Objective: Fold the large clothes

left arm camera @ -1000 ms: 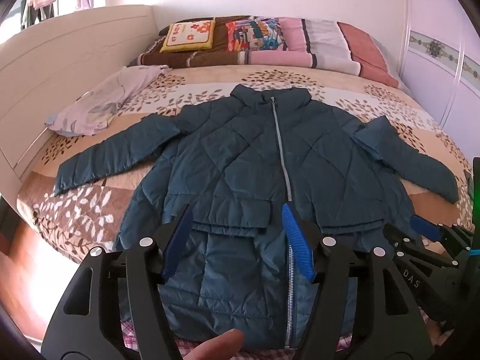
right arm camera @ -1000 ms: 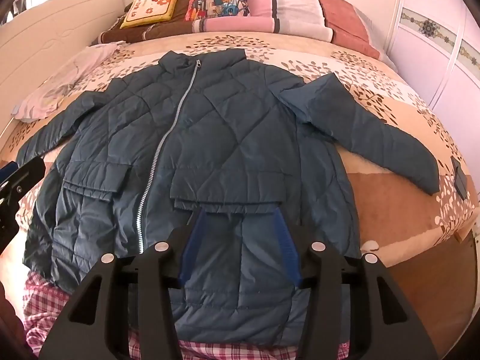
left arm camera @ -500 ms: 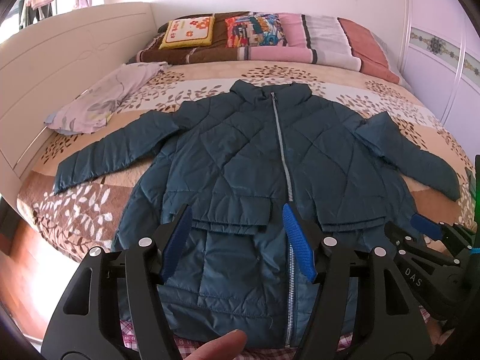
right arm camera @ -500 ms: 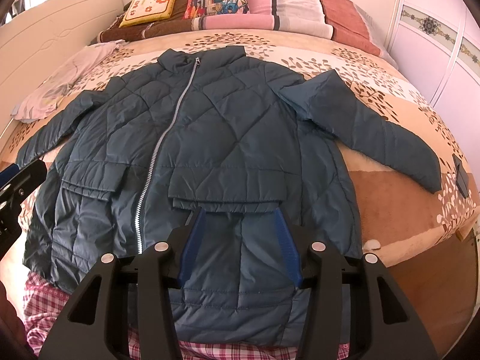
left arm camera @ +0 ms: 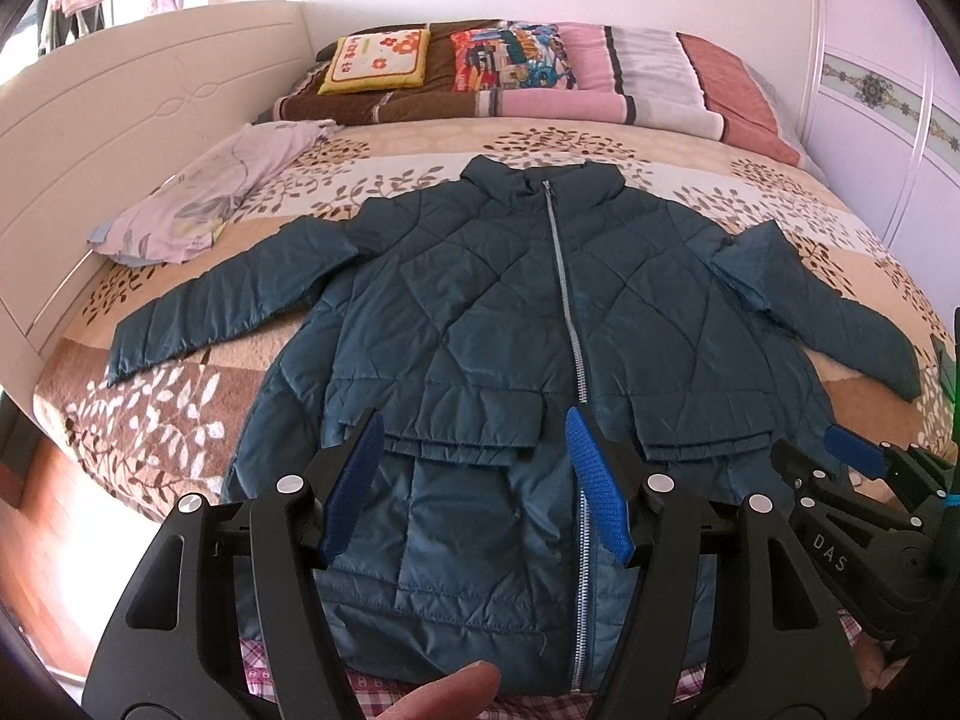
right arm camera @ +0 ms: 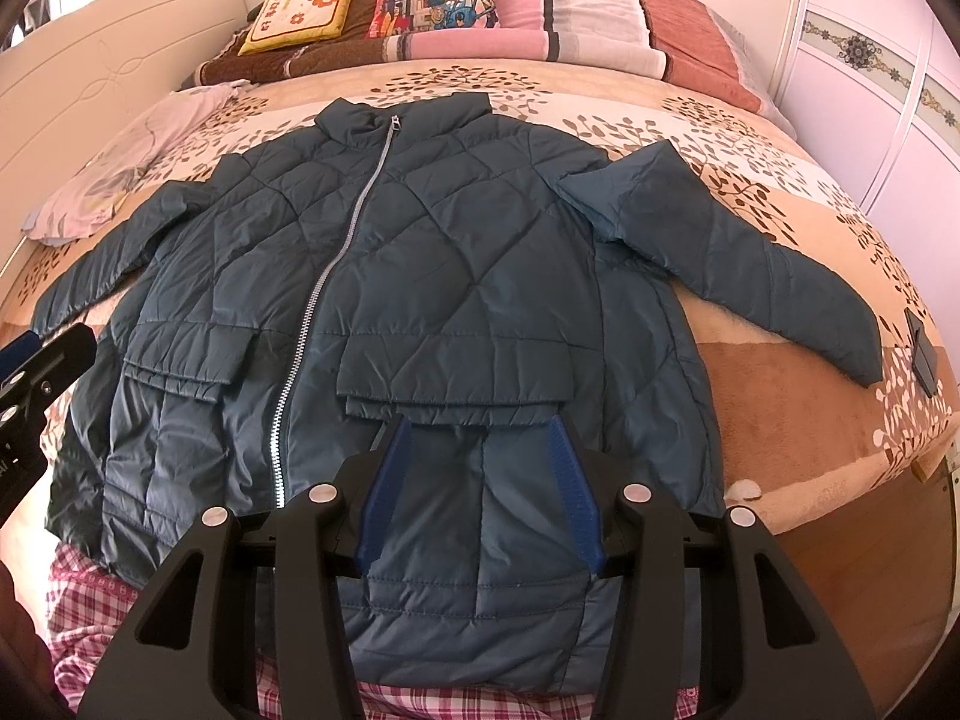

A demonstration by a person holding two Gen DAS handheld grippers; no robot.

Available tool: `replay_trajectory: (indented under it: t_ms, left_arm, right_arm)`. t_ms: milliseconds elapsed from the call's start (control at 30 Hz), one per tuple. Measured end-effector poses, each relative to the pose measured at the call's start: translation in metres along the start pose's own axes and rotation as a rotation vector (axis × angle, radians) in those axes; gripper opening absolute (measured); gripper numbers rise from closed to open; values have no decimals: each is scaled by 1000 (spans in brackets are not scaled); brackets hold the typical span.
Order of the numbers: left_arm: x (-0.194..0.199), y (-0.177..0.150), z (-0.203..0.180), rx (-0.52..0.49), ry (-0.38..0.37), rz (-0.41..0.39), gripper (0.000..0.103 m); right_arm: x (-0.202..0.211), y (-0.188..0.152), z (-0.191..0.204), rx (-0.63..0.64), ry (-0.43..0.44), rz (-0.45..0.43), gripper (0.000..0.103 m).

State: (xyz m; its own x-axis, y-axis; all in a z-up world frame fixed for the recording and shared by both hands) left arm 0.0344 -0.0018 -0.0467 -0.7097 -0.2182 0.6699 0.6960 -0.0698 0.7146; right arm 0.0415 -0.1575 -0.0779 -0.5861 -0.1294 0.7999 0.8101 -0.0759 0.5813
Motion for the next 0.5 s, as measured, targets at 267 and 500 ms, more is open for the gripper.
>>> replay_trajectory:
  t_ms: [267, 500]
  left_arm:
    - [-1, -2, 0, -1, 1, 3, 63]
    - [-2, -3, -1, -2, 1, 7, 63]
  right_arm:
    - [0, 0, 0, 0, 0, 1, 49]
    - [-1, -1, -1, -3, 2, 3, 49]
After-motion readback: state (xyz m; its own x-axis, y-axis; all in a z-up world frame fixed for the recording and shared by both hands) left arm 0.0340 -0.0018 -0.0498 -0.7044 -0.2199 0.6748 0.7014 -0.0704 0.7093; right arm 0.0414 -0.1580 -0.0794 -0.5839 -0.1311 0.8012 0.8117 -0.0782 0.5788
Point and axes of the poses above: each gripper's, at about its wrist camera, not at the fingertips, and x roughly against the way its jaws point, z to its left, y to its top, the point moved 4 cm from there along -x, roughly the way its jaws point, and after that the axes turned 13 degrees about y, right-handed, at the moved point
